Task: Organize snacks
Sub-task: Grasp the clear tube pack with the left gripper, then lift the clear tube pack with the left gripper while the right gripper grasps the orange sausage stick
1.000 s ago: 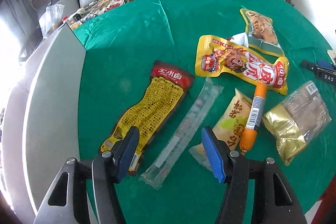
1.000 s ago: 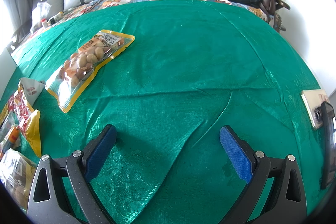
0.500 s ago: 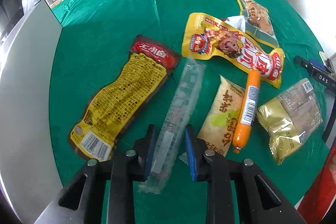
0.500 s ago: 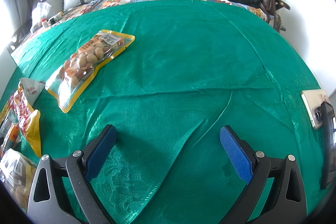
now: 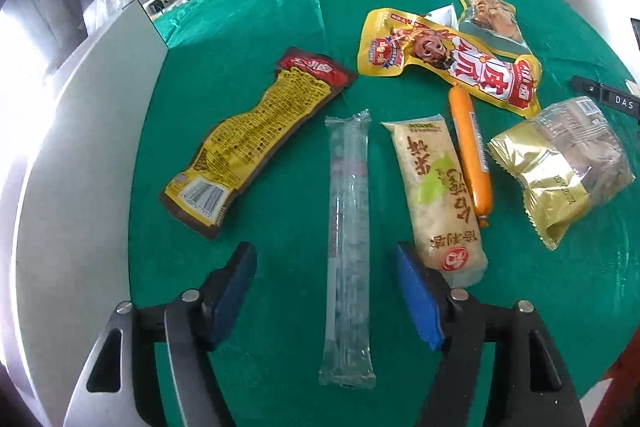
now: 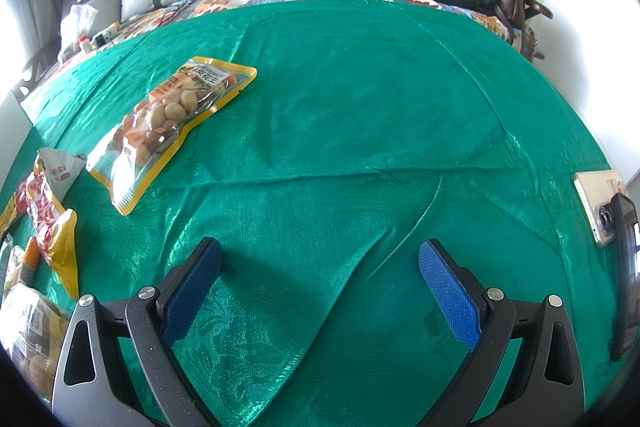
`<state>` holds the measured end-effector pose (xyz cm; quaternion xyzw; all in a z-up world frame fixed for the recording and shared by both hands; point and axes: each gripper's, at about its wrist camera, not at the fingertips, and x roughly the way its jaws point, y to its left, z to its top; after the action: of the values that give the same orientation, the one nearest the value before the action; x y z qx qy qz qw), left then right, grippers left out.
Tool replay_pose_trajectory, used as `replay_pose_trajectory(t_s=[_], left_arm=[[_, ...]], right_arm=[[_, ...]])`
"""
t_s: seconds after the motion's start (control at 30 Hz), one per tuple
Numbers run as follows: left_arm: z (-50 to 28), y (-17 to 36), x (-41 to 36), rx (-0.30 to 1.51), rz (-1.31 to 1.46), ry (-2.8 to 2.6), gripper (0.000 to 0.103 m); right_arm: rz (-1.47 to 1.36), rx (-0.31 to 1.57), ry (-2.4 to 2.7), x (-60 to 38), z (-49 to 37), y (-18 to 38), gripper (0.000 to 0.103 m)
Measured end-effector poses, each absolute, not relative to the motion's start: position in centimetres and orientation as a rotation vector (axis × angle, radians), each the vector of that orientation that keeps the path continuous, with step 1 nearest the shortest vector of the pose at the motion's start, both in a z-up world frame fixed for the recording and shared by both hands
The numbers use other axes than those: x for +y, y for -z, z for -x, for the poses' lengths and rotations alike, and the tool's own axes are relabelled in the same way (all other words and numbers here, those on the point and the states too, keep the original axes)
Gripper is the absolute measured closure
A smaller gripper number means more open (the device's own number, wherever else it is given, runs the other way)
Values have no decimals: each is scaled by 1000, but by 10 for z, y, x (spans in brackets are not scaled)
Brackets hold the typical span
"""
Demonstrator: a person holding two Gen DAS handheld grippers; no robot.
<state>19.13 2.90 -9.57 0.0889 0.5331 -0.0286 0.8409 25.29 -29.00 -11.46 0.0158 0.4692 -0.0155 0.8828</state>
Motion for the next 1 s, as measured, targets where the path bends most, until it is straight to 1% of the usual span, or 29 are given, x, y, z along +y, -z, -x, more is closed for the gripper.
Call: replay_pose_trajectory(t_s=[0.03,0.07,0.1,0.13,0.2,0.3,0.43,0.57,0.67,0.7,0.73,0.8,0.87,0.93,0.97,1.0], left_arm=[[-190,96,34,1124,-161,68,39],[-190,95,39,1130,-99,91,48],[-189,94,44,1131,-51,100,72],[-187,94,45,1132,-48,83,83],[-179,94,50,1122,-38,49,85],[-157,93,62,1107,47,26,85],[-133,94,65,1075,46,0,83],[-127,93,66,1064,27,-5,81],[-126,95,66,1056,29,-13,73],[-126,95,65,1052,26,-19,68],[-125,96,67,1049,24,-27,59],[-124,97,70,1041,37,-37,51],[-123,98,73,1028,52,-40,47],[-126,100,70,1017,54,-46,38],[-127,101,68,1016,53,-44,36],[-128,102,65,1015,46,-41,30]], right_arm=[[-33,977,32,-290,-253,115,2],[-33,977,32,-290,-253,115,2],[-33,977,32,-290,-253,115,2],[-33,977,32,-290,-252,114,2],[-33,977,32,-290,-252,114,2],[-33,977,32,-290,-252,114,2],[-33,977,32,-290,-253,115,2],[-33,977,32,-290,-254,115,2],[-31,977,33,-290,-253,115,2],[-34,977,39,-289,-254,115,2],[-40,977,43,-290,-254,115,2],[-35,1017,36,-290,-259,114,3],[-73,1086,24,-289,-265,108,6],[-139,1043,-88,-275,-251,84,6],[-124,1020,-152,-260,-244,71,6],[-84,1003,-219,-241,-237,59,5]])
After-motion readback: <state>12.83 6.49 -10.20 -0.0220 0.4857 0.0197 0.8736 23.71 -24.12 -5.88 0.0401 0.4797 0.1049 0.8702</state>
